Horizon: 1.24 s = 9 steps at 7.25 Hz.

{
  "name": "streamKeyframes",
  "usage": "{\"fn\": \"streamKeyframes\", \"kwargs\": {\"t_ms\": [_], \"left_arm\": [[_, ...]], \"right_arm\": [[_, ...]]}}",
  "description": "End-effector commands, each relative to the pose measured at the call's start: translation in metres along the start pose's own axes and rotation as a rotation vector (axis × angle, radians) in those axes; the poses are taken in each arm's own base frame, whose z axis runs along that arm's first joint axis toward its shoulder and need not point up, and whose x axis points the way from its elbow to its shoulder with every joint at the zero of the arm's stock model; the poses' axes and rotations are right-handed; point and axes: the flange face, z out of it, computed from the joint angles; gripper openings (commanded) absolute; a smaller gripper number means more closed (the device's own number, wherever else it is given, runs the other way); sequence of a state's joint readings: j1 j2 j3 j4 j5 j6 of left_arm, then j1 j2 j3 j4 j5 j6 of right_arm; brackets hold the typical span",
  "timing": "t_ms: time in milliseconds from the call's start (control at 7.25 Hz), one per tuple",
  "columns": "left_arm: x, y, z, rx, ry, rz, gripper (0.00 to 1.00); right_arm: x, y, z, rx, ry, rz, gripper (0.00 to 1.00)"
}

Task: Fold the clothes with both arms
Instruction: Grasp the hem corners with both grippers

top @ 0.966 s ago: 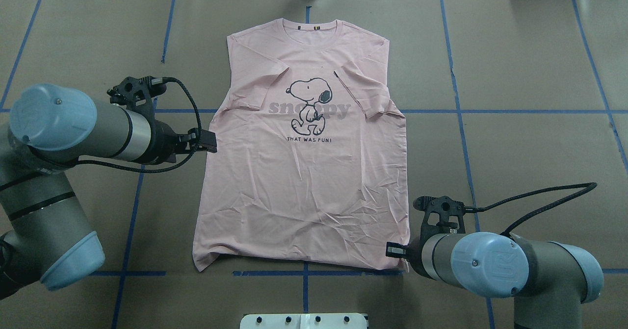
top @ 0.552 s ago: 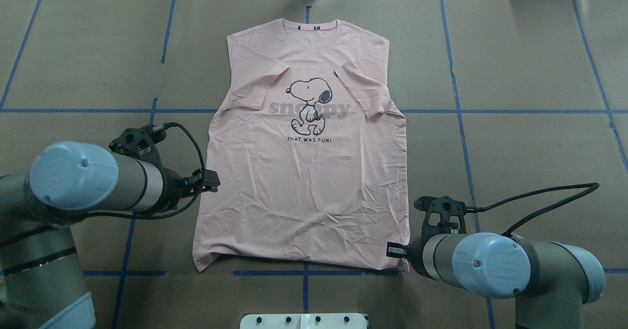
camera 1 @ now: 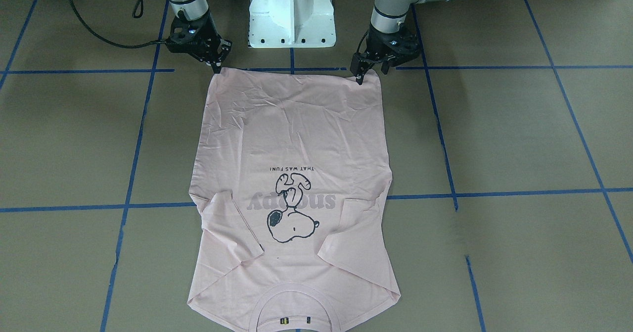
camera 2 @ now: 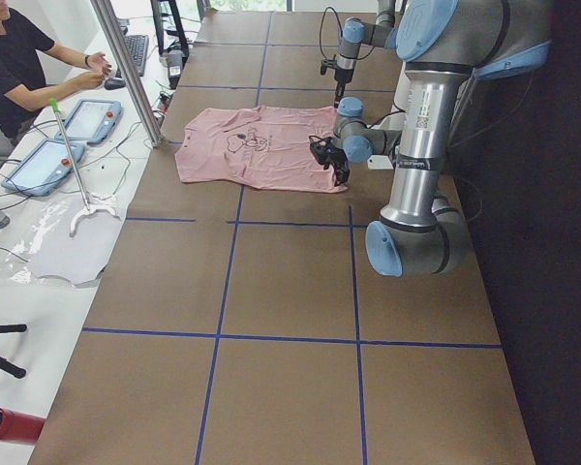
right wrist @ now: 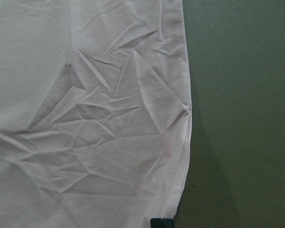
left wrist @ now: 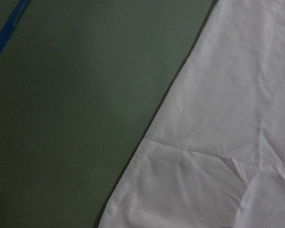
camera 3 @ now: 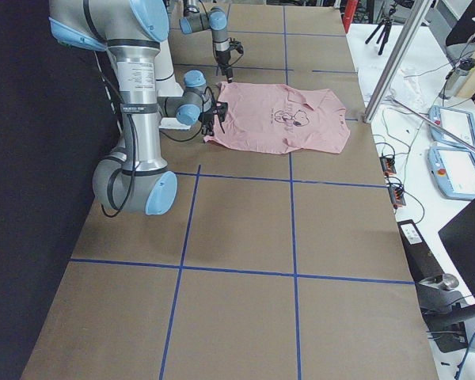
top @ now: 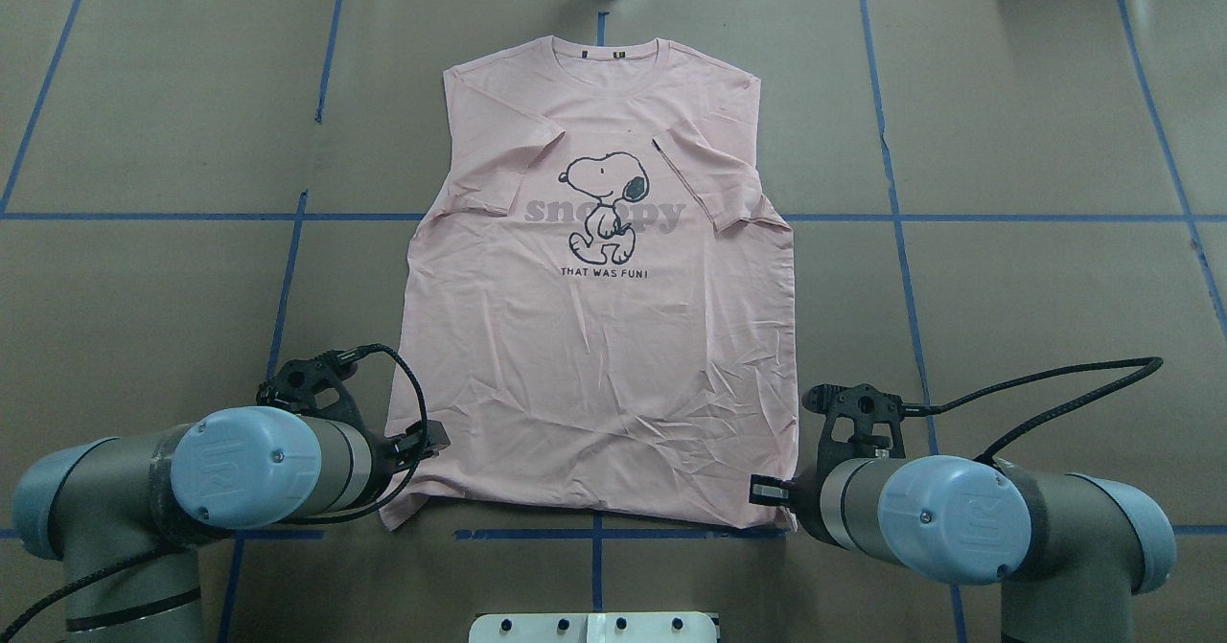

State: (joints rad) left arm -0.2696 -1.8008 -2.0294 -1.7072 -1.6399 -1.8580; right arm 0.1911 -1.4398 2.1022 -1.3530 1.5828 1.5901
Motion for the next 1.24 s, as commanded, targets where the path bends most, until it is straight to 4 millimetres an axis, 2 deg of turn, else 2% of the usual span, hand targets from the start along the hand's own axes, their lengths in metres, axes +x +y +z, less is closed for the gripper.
{"fn": "streamKeyframes", "kwargs": {"t_ms": [0,138,276,552,828,966,1103], "left_arm": [[-0.008,0.002,0.015,0.005,-0.032,0.001,0.9],[-0.012,0.008,0.031,0.002,-0.062,0.008,0.9],[-0.015,0.012,0.036,0.0,-0.073,0.016,0.9],[-0.01,0.013,0.028,-0.006,-0.054,0.016,0.86],[-0.011,0.014,0.028,-0.007,-0.056,0.017,0.85],[-0.011,0.013,0.029,-0.005,-0.057,0.014,0.81],[-0.009,0.014,0.027,-0.007,-0.051,0.013,0.45]], "right_arm": [[0.0,0.0,0.0,-0.003,0.0,0.0,0.0],[0.0,0.0,0.0,-0.003,0.0,0.001,0.0],[-0.001,0.001,0.0,-0.002,-0.002,0.0,0.0],[-0.001,0.001,0.0,-0.002,-0.002,0.0,0.0],[-0.002,0.0,-0.002,-0.001,-0.005,-0.001,0.0],[-0.001,0.0,-0.001,-0.003,-0.003,0.001,0.0],[-0.002,0.0,-0.002,-0.003,-0.005,-0.001,0.0]]}}
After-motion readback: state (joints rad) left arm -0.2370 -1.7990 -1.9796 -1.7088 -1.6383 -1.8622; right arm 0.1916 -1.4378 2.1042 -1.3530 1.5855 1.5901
